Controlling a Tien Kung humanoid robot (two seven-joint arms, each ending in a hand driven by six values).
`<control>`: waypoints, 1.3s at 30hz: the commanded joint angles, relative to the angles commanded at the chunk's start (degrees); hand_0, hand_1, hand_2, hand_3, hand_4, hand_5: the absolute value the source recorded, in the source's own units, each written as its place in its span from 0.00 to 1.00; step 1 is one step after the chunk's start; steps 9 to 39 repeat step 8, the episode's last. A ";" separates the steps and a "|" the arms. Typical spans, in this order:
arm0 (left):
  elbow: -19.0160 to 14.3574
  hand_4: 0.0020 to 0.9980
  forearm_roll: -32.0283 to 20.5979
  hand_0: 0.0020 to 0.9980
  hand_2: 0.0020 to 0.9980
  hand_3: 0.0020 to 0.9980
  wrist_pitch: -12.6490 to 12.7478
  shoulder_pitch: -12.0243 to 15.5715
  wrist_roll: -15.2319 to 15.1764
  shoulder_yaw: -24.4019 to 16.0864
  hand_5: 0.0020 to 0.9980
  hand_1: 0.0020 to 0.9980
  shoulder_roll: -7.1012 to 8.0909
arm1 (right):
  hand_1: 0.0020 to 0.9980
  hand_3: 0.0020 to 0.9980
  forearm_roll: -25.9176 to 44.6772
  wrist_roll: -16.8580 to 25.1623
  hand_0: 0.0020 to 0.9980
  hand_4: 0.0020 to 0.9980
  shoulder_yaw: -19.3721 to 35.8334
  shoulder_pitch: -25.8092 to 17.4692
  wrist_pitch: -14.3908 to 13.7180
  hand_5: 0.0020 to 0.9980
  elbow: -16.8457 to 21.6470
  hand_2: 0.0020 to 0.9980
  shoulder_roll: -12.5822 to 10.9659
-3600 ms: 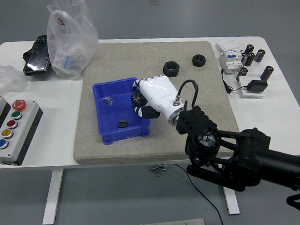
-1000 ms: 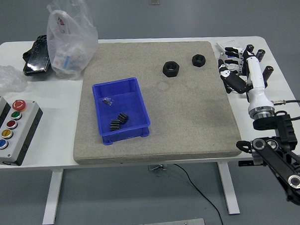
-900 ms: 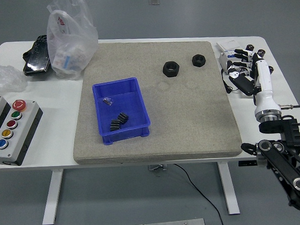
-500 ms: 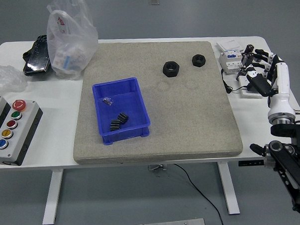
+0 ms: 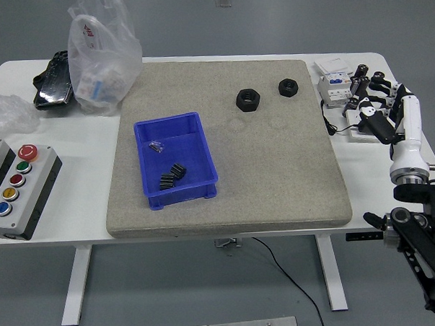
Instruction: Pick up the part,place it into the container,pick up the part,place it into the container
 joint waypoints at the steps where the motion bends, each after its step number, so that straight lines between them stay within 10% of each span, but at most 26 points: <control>1: 0.00 0.92 0.05 0.84 0.79 0.86 -0.01 0.03 -0.01 0.03 0.62 0.82 0.05 | 0.59 0.68 -0.06 -0.02 0.43 0.62 0.05 0.01 0.00 0.28 -0.06 0.67 0.02; 39: 0.00 0.90 0.91 0.84 0.79 0.86 0.19 0.29 0.15 -0.24 0.60 0.82 0.45 | 0.59 0.68 -0.67 -0.15 0.43 0.61 0.54 0.43 -0.04 0.29 -1.10 0.67 -0.04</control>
